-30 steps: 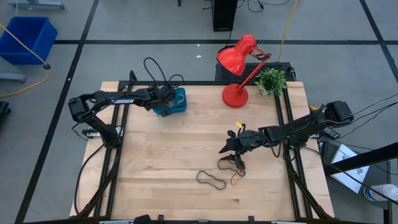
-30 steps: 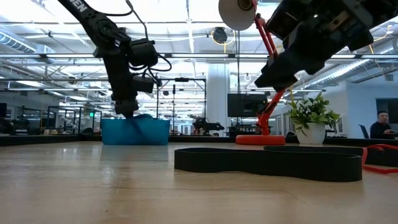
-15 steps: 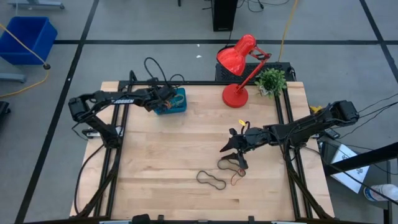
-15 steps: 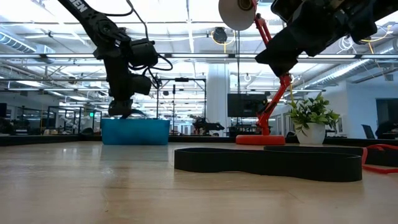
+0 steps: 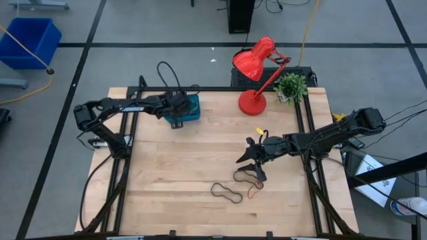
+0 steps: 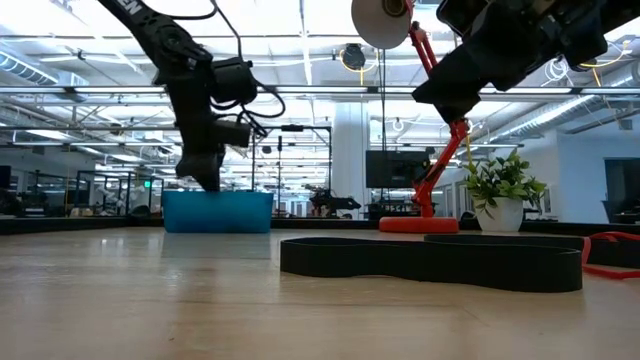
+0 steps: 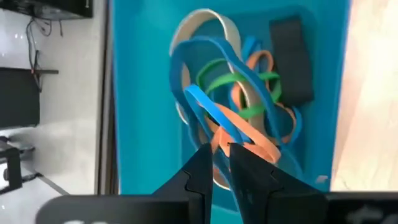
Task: Pick and place rubber bands into bin
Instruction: Put the red rubber band into the blue container
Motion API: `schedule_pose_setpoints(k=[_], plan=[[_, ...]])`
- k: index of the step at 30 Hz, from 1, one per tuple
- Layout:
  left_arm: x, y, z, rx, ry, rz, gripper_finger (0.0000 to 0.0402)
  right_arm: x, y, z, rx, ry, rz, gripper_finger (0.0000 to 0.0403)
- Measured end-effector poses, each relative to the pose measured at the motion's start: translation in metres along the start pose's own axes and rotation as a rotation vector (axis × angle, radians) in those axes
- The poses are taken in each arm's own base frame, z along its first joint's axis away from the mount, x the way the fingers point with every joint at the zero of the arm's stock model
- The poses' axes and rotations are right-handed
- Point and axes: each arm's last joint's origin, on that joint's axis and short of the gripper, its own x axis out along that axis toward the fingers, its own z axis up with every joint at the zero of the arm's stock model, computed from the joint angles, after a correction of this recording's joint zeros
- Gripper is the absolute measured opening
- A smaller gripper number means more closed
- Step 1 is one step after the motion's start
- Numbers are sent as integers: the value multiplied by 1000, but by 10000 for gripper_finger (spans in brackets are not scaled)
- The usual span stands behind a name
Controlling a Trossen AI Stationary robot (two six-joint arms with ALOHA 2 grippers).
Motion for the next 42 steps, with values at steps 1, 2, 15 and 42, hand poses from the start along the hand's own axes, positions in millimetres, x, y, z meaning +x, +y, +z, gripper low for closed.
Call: schedule_pose_setpoints(k=[1, 2, 15, 42], plan=[[-1, 1, 1, -10, -3, 1, 63, 0, 0, 0, 0, 1, 0, 140], [-2, 2, 3, -21, -7, 2, 63, 0, 0, 0, 0, 1, 0, 140], [-17, 1, 25, -110, -411, -527, 63, -19, 23, 1, -120, 175, 31, 117], [-52, -9, 47, -172, -615, -454, 63, -11, 54, -52, -430, 813, -106, 73]])
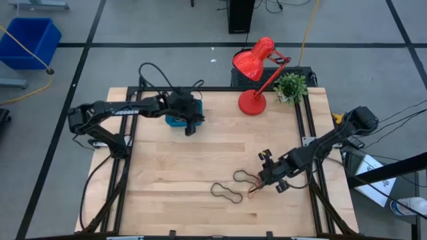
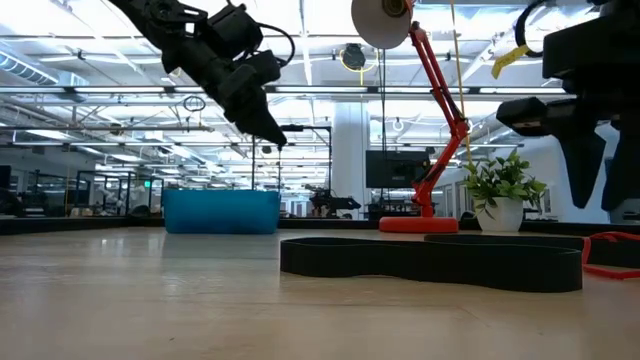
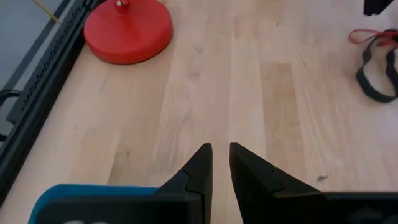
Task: Pick and place rubber bands into bin
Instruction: Put the red rubber band into the blue container
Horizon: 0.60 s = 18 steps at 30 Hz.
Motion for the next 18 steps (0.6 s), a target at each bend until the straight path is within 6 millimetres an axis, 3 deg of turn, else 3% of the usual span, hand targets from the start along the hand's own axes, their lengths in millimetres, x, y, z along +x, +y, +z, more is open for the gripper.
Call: schedule_pose_setpoints(k=[11, 18], plan=[[1, -3, 1, -12, 0, 4, 63, 1, -1, 0, -17, 4, -27, 78], [1, -3, 1, -17, -1, 4, 63, 1, -1, 0, -51, 6, -22, 132]])
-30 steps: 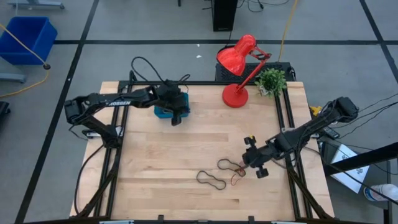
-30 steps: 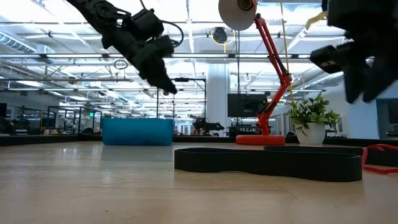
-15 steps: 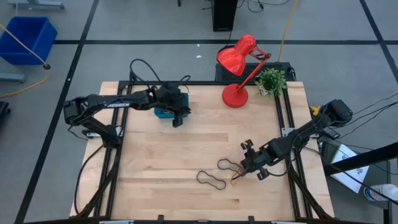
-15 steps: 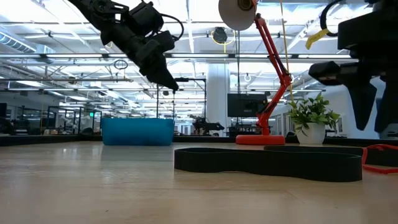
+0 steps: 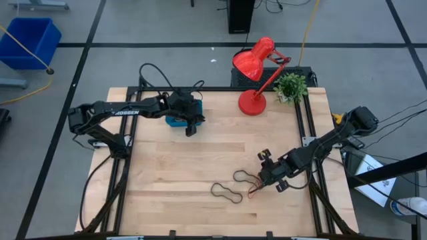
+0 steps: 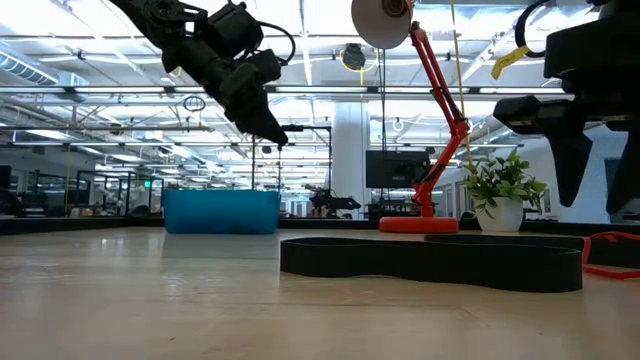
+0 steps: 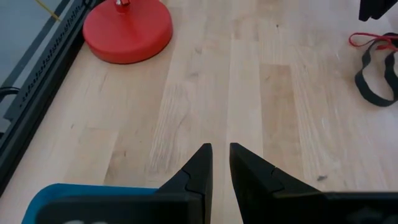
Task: Pick and place rubber bands into bin
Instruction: Put the red rubber band into the blue container
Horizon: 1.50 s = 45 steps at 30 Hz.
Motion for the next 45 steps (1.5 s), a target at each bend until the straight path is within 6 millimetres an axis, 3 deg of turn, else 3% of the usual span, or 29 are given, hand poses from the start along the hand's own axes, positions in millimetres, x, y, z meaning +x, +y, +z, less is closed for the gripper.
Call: schedule_pose_setpoints(k=[9, 17, 36, 45], plan=[[0, 0, 1, 2, -8, 2, 63, 0, 0, 2, 115, -27, 2, 176], [0, 0, 1, 2, -9, 2, 63, 12, 4, -5, -46, -52, 2, 169], [0, 0, 1, 3, -12, 4, 63, 35, 8, -24, -113, -133, -35, 114], [0, 2, 1, 1, -5, 55, 63, 36, 8, -24, -108, -132, -41, 16]])
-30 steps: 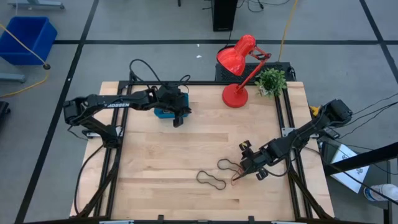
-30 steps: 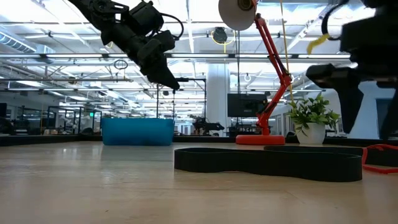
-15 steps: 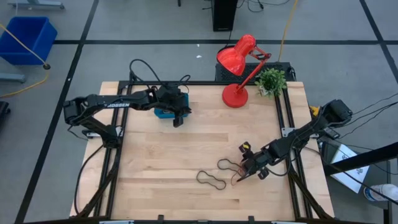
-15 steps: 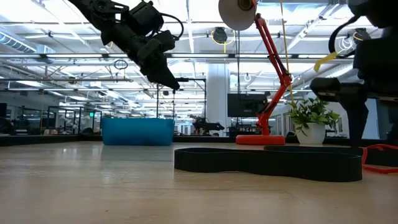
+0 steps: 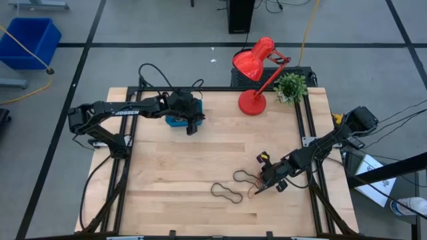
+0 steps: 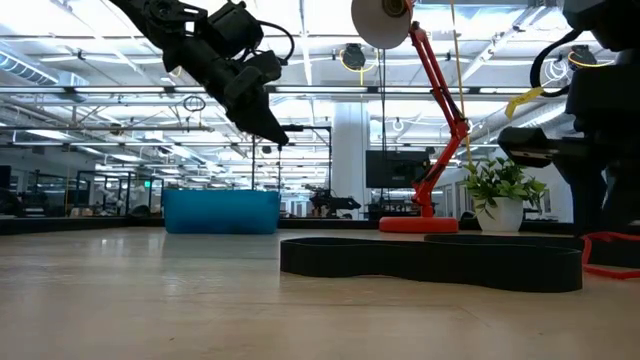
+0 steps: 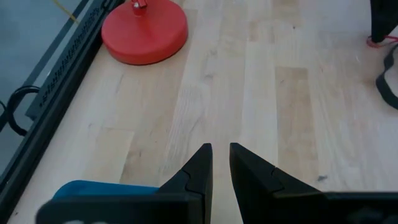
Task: Pick and place rubber bands into bin
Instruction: Put the red rubber band into the blue container
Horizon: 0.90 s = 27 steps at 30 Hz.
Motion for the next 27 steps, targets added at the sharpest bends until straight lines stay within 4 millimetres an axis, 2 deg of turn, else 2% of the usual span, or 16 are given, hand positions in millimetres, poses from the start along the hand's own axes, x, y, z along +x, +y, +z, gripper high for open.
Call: schedule_pose_setpoints(k=[2, 6, 12, 17, 22, 24, 27], plan=[[0, 0, 0, -4, -1, -1, 63, 0, 0, 0, 0, 2, -5, 6], [0, 0, 0, -56, -1, -1, 63, -4, -4, -2, 23, 26, -119, 3], [0, 0, 0, -156, 0, -1, 63, -26, -16, 4, 0, -13, -369, 2], [0, 0, 2, -178, -21, -2, 63, -48, -33, 20, -21, -145, -656, 1], [1, -9, 7, -202, -61, -111, 63, -66, -56, 40, -54, -299, -846, 1], [1, -16, 11, -192, -89, -176, 63, -71, -66, 45, -54, -351, -909, 1], [2, -31, 18, -155, -138, -246, 63, -71, -78, 49, -68, -434, -903, 1]])
